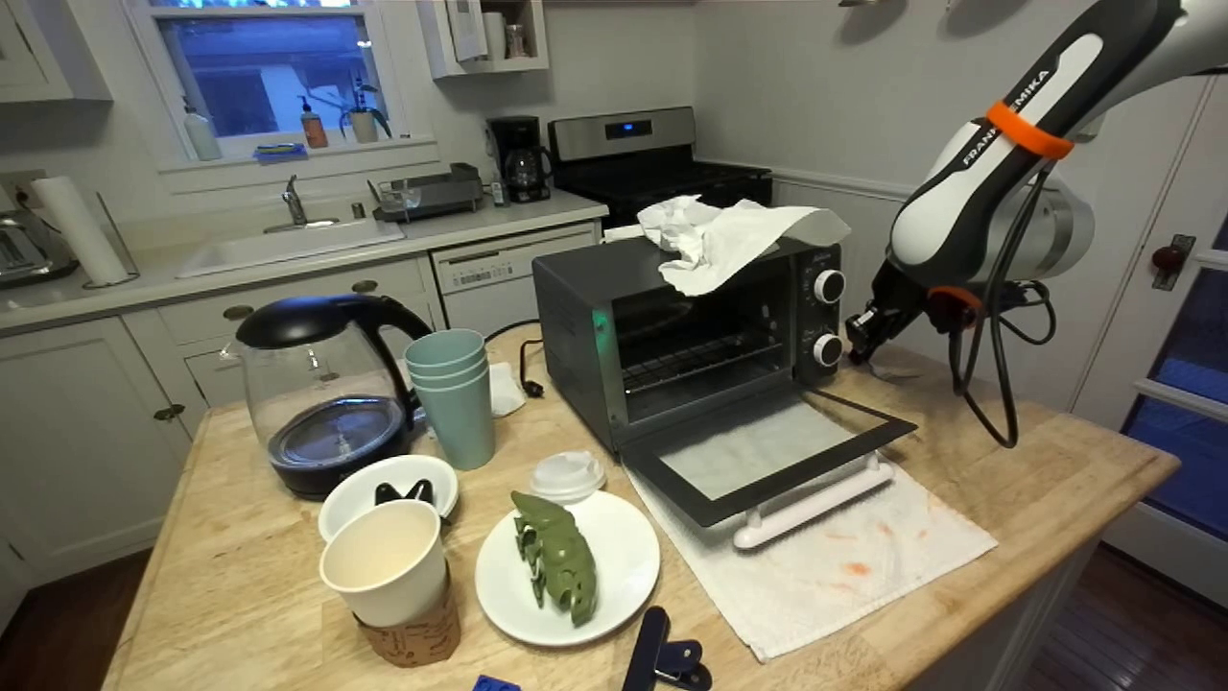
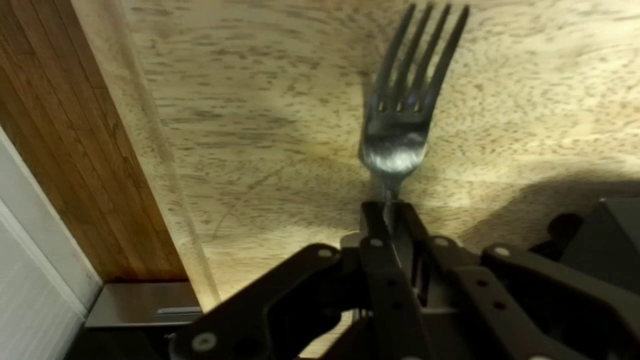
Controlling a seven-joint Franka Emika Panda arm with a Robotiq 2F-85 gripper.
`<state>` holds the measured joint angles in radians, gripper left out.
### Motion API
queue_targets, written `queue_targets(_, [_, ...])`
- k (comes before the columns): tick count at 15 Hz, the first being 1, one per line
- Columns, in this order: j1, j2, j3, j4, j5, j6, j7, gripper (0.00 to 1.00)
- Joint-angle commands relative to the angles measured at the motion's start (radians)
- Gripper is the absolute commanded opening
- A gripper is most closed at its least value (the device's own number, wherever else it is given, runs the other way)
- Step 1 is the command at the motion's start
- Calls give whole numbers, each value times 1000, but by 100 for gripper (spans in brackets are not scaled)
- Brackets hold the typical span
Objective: Put the silver fork on the white plate
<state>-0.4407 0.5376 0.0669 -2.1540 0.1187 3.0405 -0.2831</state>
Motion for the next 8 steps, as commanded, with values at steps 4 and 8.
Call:
queue_targets(4, [-56,-168,45,-77,34,-262,-36,3])
queue_targets(8, [-40,-339,35,-147,151,-561,-127,3])
